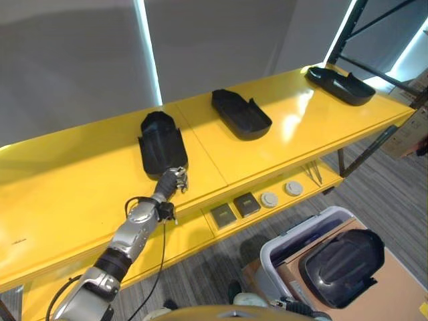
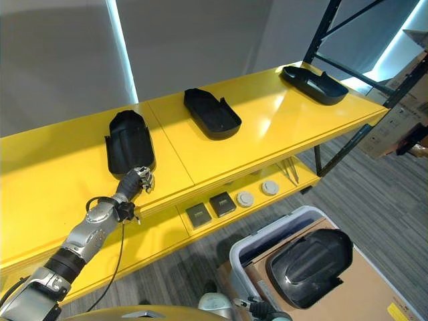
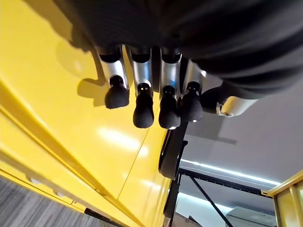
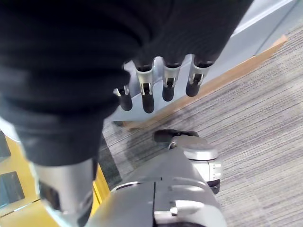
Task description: Move parts from the plastic box to the shelf.
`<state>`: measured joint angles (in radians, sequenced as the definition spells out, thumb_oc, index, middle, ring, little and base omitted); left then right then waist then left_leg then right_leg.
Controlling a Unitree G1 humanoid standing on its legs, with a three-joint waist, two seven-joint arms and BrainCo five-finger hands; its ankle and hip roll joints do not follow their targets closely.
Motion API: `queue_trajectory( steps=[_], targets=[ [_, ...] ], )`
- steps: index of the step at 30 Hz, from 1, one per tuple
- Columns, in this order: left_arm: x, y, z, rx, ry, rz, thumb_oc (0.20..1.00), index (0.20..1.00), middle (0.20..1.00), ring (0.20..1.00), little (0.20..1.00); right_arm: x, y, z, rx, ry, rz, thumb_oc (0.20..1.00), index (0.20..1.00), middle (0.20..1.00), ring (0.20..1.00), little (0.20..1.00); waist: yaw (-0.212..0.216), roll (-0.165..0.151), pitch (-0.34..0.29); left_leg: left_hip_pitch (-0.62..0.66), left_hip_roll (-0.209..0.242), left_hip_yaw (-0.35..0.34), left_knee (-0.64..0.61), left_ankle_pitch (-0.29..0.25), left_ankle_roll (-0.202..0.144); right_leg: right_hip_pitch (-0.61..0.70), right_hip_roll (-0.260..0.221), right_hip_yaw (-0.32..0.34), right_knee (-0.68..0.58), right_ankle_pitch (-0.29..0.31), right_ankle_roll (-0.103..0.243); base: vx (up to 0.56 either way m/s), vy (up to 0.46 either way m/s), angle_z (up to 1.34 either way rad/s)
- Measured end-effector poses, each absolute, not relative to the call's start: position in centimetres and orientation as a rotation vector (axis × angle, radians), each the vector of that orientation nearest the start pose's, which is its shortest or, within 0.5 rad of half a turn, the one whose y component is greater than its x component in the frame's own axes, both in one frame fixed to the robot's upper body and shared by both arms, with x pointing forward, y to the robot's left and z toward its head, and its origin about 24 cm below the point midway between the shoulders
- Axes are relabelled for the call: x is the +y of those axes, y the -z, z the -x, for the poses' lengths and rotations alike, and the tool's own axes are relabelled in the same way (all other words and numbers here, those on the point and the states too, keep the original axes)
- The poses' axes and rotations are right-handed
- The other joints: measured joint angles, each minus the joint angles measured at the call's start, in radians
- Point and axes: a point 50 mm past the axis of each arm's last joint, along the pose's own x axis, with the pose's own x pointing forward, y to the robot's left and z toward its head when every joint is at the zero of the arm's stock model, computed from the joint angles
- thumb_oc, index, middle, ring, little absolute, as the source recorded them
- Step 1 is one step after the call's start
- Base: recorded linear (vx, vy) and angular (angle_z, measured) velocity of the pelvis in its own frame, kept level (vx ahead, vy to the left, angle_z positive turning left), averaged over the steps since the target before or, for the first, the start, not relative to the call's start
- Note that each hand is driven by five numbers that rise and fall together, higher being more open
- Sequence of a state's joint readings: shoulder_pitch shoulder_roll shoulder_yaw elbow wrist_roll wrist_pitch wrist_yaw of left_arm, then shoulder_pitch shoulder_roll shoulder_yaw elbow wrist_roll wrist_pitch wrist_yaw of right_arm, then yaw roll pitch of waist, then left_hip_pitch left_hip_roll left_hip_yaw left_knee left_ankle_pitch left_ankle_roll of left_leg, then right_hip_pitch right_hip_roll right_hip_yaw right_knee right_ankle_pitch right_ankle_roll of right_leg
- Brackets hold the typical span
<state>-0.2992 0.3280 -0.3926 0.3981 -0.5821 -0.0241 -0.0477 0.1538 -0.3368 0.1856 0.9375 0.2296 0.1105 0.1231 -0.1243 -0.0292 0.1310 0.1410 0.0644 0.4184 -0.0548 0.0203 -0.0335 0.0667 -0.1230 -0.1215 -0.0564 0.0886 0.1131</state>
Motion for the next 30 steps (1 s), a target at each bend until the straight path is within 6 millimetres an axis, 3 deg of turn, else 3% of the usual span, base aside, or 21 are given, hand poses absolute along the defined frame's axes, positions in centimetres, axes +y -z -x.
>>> queue_trajectory(
  steps=[25, 26, 27, 28, 30],
  targets=[
    [14.3, -0.4, -30.5, 0.242, 0.141, 0.134, 0.2, 0.2, 0.2, 0.2, 0.2, -24.2, 15.2, -7.5, 1.229, -0.012, 0.111, 1.0, 1.0, 1.0, 1.0, 1.0, -0.015, -0.021, -0.028, 0.01, 0.002, 0.008, 0.001, -0.002, 0.002, 0.002, 0.001, 0.004, 0.005, -0.004, -0.005, 0.0, 0.0, 0.0],
    [14.3, -0.4, -30.5, 0.242, 0.14, 0.134, 0.332, 0.332, 0.332, 0.332, 0.332, -24.2, 15.2, -7.5, 1.229, -0.012, 0.111, 1.0, 1.0, 1.0, 1.0, 1.0, -0.015, -0.021, -0.028, 0.01, 0.002, 0.008, 0.001, -0.002, 0.002, 0.002, 0.001, 0.004, 0.005, -0.004, -0.005, 0.0, 0.0, 0.0],
    [14.4, -0.4, -30.5, 0.236, 0.14, 0.135, 0.893, 0.893, 0.893, 0.893, 0.893, -24.2, 15.2, -7.4, 1.231, -0.012, 0.111, 1.0, 1.0, 1.0, 1.0, 1.0, -0.015, -0.022, -0.028, 0.011, 0.002, 0.01, 0.001, -0.002, 0.002, 0.002, 0.001, 0.005, 0.005, -0.004, -0.005, -0.04, 0.037, -0.02],
    [14.4, -0.4, -30.5, 0.234, 0.14, 0.134, 1.0, 1.0, 1.0, 1.0, 1.0, -24.2, 15.2, -7.4, 1.231, -0.012, 0.11, 1.0, 1.0, 1.0, 1.0, 1.0, -0.015, -0.022, -0.027, 0.011, 0.002, 0.011, 0.001, -0.002, 0.002, 0.002, 0.001, 0.005, 0.005, -0.004, -0.005, -0.05, 0.041, -0.02],
    [14.4, -0.6, -30.6, 0.225, 0.149, 0.134, 1.0, 1.0, 1.0, 1.0, 1.0, -24.2, 15.2, -7.5, 1.229, -0.013, 0.11, 1.0, 1.0, 1.0, 1.0, 1.0, -0.013, -0.025, -0.026, 0.011, 0.002, 0.012, 0.001, -0.002, 0.002, 0.0, 0.001, 0.006, 0.005, -0.004, -0.005, -0.05, 0.049, -0.03]
  ],
)
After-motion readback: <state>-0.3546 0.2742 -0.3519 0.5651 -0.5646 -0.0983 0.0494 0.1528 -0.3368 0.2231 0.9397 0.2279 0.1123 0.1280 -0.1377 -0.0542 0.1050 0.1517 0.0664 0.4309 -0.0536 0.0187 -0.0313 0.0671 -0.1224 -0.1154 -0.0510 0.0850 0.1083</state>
